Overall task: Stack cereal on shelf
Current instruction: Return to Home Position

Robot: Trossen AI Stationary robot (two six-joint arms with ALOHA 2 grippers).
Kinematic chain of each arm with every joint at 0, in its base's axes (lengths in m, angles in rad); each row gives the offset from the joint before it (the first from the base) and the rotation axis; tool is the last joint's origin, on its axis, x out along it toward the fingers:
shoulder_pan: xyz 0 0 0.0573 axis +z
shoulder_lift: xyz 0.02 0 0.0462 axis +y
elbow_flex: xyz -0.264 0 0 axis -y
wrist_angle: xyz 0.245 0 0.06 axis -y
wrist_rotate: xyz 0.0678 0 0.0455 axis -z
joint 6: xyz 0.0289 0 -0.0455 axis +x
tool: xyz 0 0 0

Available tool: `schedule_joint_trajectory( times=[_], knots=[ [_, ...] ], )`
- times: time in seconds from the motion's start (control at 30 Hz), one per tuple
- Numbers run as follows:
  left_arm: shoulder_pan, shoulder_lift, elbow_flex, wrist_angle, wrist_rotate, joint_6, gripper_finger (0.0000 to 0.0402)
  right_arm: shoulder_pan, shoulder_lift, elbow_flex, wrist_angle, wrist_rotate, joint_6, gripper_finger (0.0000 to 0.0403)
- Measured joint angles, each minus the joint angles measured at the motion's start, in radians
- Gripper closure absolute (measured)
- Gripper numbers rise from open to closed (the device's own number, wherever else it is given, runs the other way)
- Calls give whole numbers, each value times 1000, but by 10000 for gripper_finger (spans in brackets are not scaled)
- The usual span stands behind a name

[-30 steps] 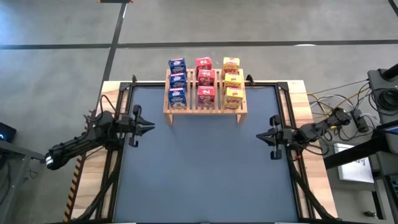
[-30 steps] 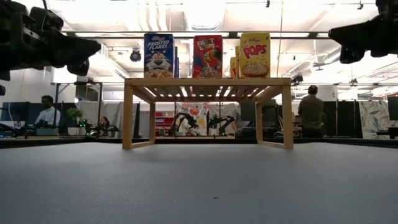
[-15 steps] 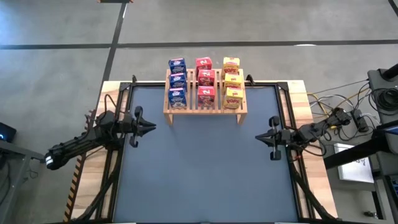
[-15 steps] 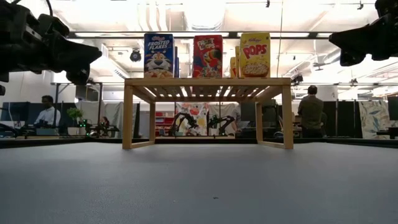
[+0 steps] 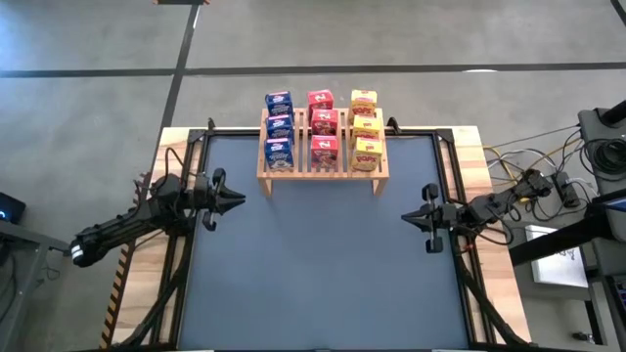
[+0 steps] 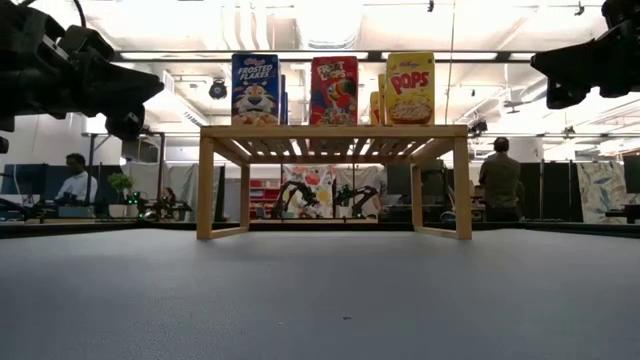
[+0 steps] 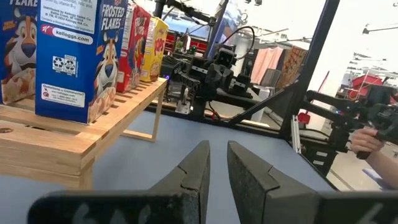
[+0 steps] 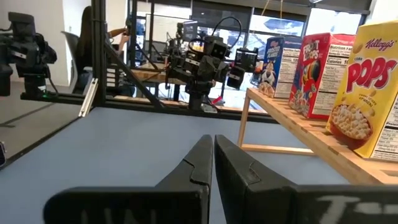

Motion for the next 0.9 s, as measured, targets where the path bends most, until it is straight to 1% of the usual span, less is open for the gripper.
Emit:
schedule_joint_trajectory(
  times=[0.1, 0.23, 0.33, 0.9],
  knots=[
    [0, 0, 0, 0, 0, 2, 362, 0, 0, 0, 0, 1, -17, 394],
    [0, 0, 0, 1, 0, 4, 362, 0, 0, 0, -2, 1, -164, 394],
    [0, 0, 0, 1, 0, 4, 362, 0, 0, 0, -1, 1, -237, 394],
    [0, 0, 0, 3, 0, 4, 362, 0, 0, 0, 0, 1, -218, 394]
  ],
)
